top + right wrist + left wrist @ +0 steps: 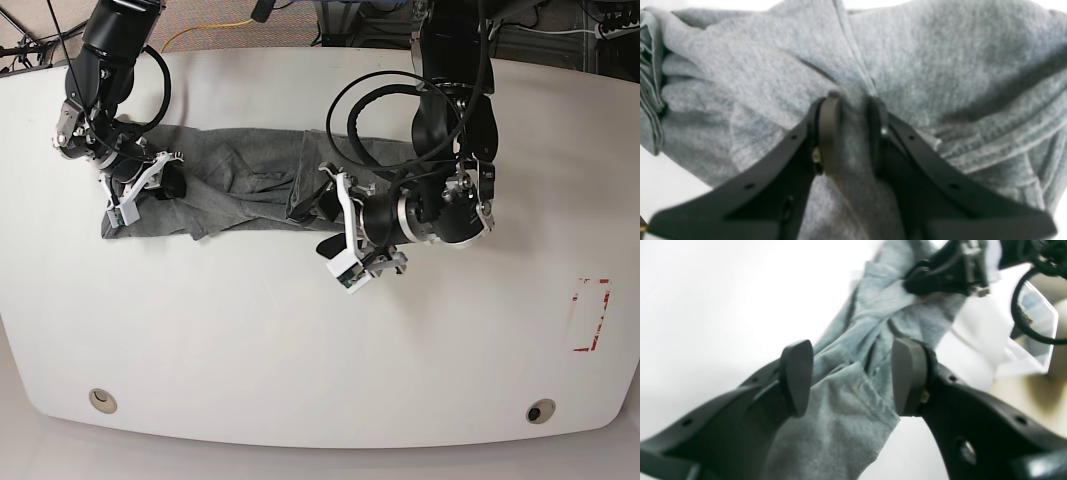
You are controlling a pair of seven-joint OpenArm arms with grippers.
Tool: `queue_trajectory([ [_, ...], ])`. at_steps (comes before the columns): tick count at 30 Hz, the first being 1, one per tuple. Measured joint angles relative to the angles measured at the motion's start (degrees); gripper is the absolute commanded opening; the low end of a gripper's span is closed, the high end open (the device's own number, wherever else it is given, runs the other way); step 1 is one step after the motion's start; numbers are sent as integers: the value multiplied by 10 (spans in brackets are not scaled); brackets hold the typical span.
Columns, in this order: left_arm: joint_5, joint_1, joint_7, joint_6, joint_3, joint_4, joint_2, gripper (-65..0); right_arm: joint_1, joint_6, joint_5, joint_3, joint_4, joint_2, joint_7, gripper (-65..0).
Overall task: Fold the T-shirt properly
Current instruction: 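Carry the left gripper's end toward the right gripper, folding the strip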
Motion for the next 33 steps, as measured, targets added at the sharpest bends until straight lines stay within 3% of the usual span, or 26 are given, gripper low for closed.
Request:
queue_trajectory([
  [5, 1, 21, 2, 0, -48, -2, -57, -306, -4, -7, -26, -1, 49, -8, -28, -499],
  [8, 7, 44, -2, 0, -71, 0, -103, -306, 2, -10, -38, -1, 78, -16, -69, -436],
  [11, 7, 75, -20, 0, -87, -2, -124, -306, 14, -10, -40, -1, 101, -20, -108, -323],
  [15, -2, 96, -61, 0, -86, -24, -141, -303, 27, -10, -37, 21, 137, -23, -112, -144],
  [18, 0, 100, -75, 0, -87, -40, -150, -304, 46, -10, -39, 57, 155, -30, -153, -76],
  [25, 1, 106, -121, 0, -86, -100, -144, -304, 104, -10, -20, 187, 157, -31, -248, -70],
  [29, 2, 103, -128, 0, -85, -120, -143, -304, 130, -10, 18, 241, 136, 1, -292, -68],
  [33, 3, 103, -129, 0, -86, -122, -134, -304, 142, -9, 74, 282, 36, 39, -292, -73],
])
